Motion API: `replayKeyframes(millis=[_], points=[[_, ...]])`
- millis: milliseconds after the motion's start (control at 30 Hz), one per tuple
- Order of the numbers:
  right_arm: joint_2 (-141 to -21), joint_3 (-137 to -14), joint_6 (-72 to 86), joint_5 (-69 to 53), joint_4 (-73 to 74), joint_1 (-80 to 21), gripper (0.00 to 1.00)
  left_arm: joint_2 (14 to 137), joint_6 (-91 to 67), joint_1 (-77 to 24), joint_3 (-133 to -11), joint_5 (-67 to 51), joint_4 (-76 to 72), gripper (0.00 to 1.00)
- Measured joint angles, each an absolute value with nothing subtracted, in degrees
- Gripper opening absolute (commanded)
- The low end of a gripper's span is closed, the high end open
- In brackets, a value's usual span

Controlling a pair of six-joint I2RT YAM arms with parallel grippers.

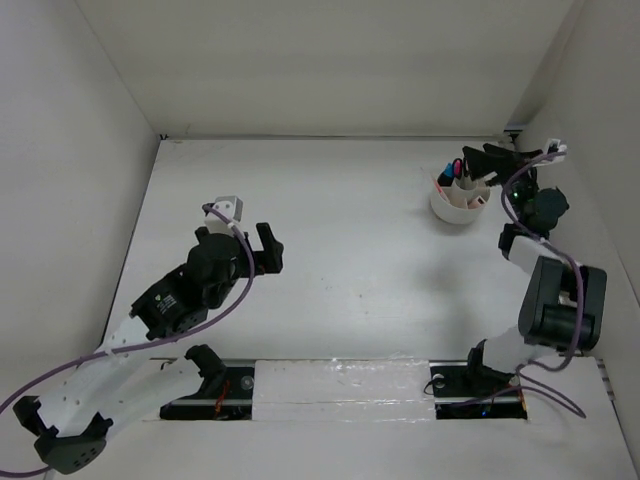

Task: Sort the stationery into containers
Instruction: Reset both arms

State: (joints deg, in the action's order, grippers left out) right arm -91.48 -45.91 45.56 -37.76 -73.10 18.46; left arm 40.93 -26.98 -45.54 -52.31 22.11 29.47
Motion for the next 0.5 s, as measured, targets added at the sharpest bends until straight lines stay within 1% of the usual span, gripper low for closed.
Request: replayKeyframes(millis=[67, 133, 300, 400, 500], points=[[-84.25, -42.65, 41.91, -34.06, -70.30, 15.33, 1.00, 40.40, -28.49, -45.52, -52.31, 24.75, 30.61, 1.00], [-75.02, -39.38, 36.91, -29.34, -63.48, 11.51, 1.00, 39.48, -29.95, -45.52, -52.31, 27.33, 31.62, 1.00], [-52.53, -38.61, 25.17, -7.11, -39.40, -6.74, 1.00, 35.48, -33.45, -45.52, -52.60, 33.65, 34.15, 1.00], [-44.80, -42.41, 22.59, 3.88, -22.39, -14.85, 1.00, 33.19, -35.24, -45.52, -53.41, 37.28, 36.05, 1.00], [-40.73, -46.19, 21.98, 12.73, -8.69, -20.10, 1.00, 31.94, -37.43, -45.52, -55.37, 41.34, 38.59, 1.00]])
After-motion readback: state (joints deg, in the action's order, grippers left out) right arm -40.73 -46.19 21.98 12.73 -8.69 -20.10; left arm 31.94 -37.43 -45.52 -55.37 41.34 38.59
